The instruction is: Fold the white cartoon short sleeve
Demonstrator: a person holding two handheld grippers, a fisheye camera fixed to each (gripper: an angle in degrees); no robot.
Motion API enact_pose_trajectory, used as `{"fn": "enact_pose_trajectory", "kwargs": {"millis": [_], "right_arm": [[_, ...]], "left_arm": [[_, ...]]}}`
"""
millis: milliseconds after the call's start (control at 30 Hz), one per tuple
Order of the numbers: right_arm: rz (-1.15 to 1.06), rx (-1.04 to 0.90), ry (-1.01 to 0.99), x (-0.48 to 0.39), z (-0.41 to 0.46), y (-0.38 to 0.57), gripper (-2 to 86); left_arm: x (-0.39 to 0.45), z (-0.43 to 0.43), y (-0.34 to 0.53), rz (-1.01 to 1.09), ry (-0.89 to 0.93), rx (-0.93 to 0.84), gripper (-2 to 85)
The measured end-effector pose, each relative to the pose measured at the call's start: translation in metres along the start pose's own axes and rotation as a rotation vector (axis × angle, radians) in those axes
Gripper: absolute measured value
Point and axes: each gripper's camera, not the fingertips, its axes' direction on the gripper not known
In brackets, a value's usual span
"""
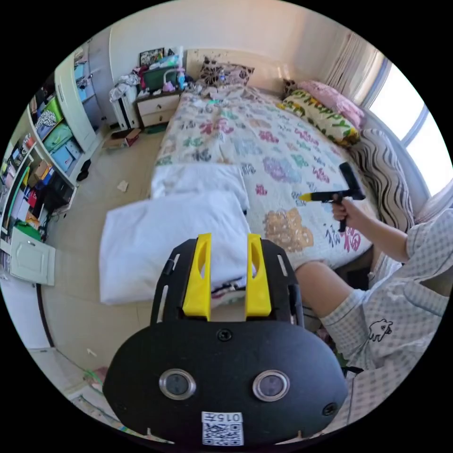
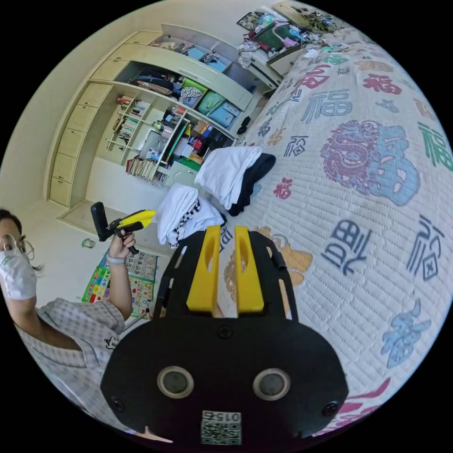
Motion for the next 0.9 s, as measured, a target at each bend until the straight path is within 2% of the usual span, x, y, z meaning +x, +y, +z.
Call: {"fn": "enact_pose_trajectory", "kwargs": {"millis": [67, 167, 233, 400, 467, 600, 667, 800, 900], "right_arm": [[0.004, -0.010, 0.036, -0.021, -0.022, 0.043, 5.8], [0.021, -0.001, 0.059, -0.046, -0.052, 0.094, 5.7], [0.022, 0.020, 0.080, -0.063, -0.073, 0.122, 5.7], [-0.092, 0.062, 0.151, -0.122, -0.130, 0.187, 7.3], [-0.172, 0.088, 0.215, -0.158, -0.155, 0.215, 9.5], [-0.313, 0.162, 0.216, -0.218, -0.188, 0.251, 12.7], [-0.428, 0.204, 0.206, -0.261, -0.205, 0.272, 15.3], [-0.543, 0.239, 0.175, -0.314, -0.234, 0.306, 17.0], [-0.525, 0.331, 0.414, -0.336, -0.271, 0.342, 16.1]], "left_arm": [[0.024, 0.015, 0.016, -0.023, -0.063, -0.105, 9.5], [0.040, 0.020, 0.021, -0.035, -0.173, -0.125, 3.6], [0.047, 0.005, 0.021, -0.070, -0.161, -0.097, 1.7], [0.095, -0.124, 0.021, -0.086, -0.075, 0.269, -0.1], [0.138, -0.194, 0.019, 0.002, 0.015, 0.434, -0.2], [0.219, -0.273, 0.019, 0.192, 0.096, 0.611, -0.3], [0.264, -0.313, 0.022, 0.303, 0.230, 0.723, -0.4], [0.321, -0.344, 0.023, 0.416, 0.332, 0.794, -0.4], [0.356, -0.342, 0.019, 0.482, 0.416, 0.759, -0.4]]}}
